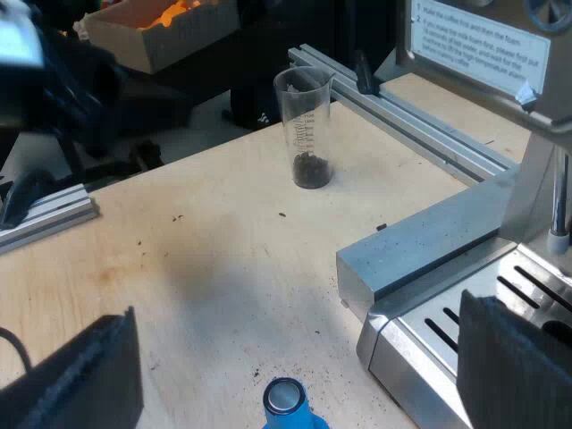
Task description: Pour the beans into the coffee machine
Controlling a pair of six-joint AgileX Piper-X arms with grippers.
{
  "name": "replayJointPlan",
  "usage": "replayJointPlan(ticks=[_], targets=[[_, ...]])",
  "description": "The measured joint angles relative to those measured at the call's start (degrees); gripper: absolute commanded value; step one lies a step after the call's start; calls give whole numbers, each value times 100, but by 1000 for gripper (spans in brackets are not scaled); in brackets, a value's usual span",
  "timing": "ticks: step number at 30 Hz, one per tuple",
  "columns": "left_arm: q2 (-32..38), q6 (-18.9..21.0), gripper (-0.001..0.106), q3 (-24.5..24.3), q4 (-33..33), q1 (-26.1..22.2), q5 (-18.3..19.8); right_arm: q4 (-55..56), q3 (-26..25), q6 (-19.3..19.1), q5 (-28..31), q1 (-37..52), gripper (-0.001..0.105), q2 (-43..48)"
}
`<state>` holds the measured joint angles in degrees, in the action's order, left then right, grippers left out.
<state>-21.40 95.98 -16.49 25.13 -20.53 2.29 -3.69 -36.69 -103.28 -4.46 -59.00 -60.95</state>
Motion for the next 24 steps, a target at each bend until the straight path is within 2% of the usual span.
replayJointPlan(ticks=[2, 5, 11, 14, 16, 20, 24], targets=[[-22, 35, 86, 296, -556, -4, 0, 0, 0, 0, 0, 0, 74, 0], [-203, 83, 86, 433, -1203, -4, 0, 0, 0, 22, 0, 0, 74, 0], [-951, 83, 86, 486, -1963, -4, 0, 0, 0, 38, 0, 0, 74, 0], [-1610, 96, 86, 486, -2350, -4, 0, 0, 0, 38, 0, 0, 74, 0], [-1918, 122, 86, 501, -2545, -4, 88, 0, 0, 38, 0, 0, 74, 0], [-2530, 160, 86, 510, -3168, -4, 494, 0, 0, 38, 75, 0, 74, 0], [-2879, 229, 86, 510, -3674, -13, 425, -158, 0, 38, 189, 0, 74, 0]])
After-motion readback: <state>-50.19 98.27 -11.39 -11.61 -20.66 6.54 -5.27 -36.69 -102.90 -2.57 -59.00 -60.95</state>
